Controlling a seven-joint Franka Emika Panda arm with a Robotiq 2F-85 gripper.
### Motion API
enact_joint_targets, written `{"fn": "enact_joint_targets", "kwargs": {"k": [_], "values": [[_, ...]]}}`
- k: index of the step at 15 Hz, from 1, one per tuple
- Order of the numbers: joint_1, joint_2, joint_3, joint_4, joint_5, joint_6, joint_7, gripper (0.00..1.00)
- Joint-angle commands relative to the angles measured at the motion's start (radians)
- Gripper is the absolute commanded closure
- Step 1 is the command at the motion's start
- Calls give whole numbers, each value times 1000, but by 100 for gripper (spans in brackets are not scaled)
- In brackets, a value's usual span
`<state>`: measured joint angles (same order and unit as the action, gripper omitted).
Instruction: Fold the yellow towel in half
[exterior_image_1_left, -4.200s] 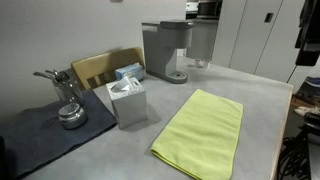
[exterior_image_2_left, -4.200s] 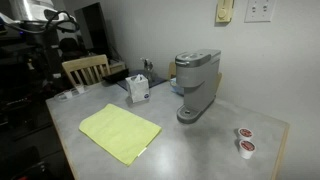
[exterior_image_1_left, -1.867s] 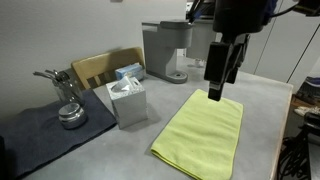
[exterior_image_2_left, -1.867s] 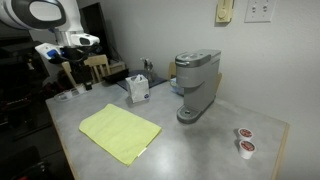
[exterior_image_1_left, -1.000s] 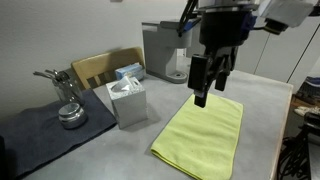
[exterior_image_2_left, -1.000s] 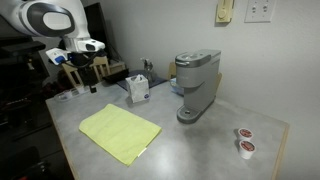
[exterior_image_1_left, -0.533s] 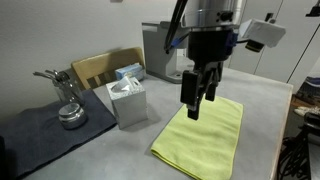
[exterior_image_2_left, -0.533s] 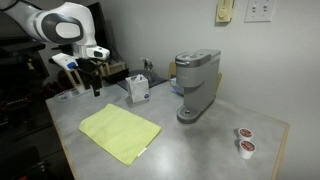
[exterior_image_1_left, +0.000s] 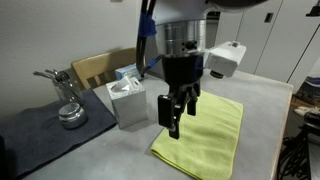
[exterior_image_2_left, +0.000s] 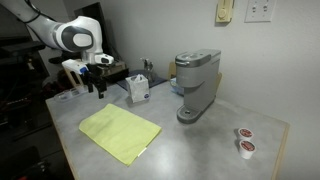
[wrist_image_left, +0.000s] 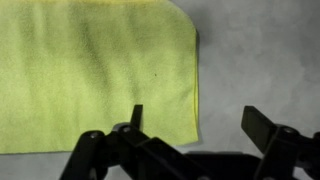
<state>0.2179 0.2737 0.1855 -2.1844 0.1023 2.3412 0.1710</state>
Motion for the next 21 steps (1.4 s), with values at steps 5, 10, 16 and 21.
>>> {"fn": "enact_joint_targets", "kwargs": {"k": [5,10,16,21], "values": [[48,109,-7,118,-37,-72,45,0],[79,145,-16,141,-71,-80,125,0],[107,186,-31,153,-101,-108,201,0],[100,234,-33,171,-93,-127,169,0]]}}
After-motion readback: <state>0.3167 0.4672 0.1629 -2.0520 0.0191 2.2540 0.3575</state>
